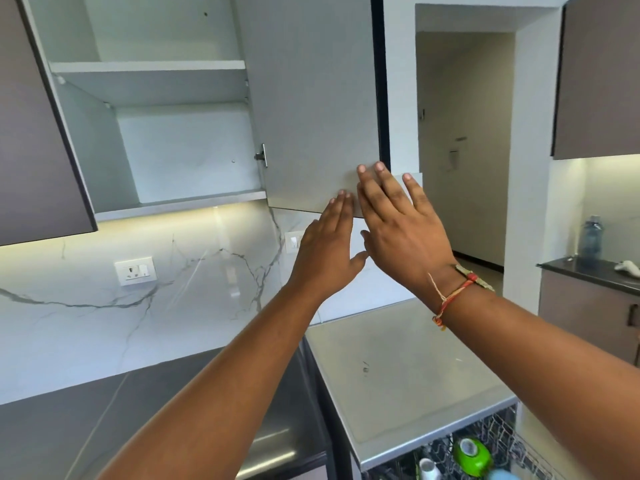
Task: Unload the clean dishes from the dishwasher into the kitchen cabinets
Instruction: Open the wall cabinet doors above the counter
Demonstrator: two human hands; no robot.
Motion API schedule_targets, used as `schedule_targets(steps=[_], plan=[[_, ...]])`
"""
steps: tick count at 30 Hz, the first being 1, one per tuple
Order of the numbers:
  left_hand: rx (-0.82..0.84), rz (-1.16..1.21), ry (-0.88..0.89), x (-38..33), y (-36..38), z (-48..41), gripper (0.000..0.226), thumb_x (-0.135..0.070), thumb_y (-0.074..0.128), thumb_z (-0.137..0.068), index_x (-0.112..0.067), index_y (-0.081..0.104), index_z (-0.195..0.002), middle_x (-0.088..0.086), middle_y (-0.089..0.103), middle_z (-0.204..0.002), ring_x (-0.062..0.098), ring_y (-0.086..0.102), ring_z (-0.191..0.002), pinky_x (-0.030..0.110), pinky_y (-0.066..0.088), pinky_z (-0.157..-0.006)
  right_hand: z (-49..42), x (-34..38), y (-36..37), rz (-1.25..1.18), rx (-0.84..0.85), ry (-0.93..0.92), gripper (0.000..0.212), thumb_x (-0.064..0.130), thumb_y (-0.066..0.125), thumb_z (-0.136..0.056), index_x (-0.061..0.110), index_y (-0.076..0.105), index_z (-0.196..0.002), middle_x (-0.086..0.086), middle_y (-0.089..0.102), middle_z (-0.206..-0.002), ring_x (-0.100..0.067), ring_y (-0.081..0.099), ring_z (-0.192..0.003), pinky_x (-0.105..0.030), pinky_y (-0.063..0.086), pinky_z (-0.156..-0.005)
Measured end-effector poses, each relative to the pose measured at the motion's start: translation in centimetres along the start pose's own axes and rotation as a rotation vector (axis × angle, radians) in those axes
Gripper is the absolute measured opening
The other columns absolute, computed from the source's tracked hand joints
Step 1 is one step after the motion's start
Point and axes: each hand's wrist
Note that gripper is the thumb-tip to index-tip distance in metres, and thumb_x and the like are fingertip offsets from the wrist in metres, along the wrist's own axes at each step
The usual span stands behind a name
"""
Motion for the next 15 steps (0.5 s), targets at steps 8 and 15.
schedule_targets(steps=[8, 15], plan=[[-0.025, 0.010, -0.003, 0.0, 0.7, 0.5, 0.088, -0.049, 0.054, -0.094, -0.018, 0.001, -0.157, 0.000, 0.000, -0.165, 0.016, 0.004, -0.152, 0.041, 0.021, -0.119, 0.9, 0.2, -0.8, -0.023, -0.002, -0.004, 0.067, 0.046, 0.037, -0.100, 0.009, 0.027, -0.155, -0.013, 0.012, -0.165, -0.028, 0.005, -0.153, -0.051, 0.009, -0.123], [-0.036, 0.083, -0.089, -2.2, 4.7, 8.2, 0.082, -0.049, 0.053, -0.095, -0.017, 0.009, -0.157, 0.002, 0.010, -0.165, 0.020, 0.017, -0.150, 0.033, 0.019, -0.116, 9.0, 0.5, 0.7, -0.179, -0.057, 0.038, 0.054, 0.045, 0.033, -0.101, 0.015, 0.044, -0.145, -0.013, 0.021, -0.163, -0.029, 0.021, -0.151, -0.048, 0.022, -0.118]])
Point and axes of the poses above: each hand's wrist, its own z-axis away from the middle knuckle, its own y-axis out of the palm, x = y × z
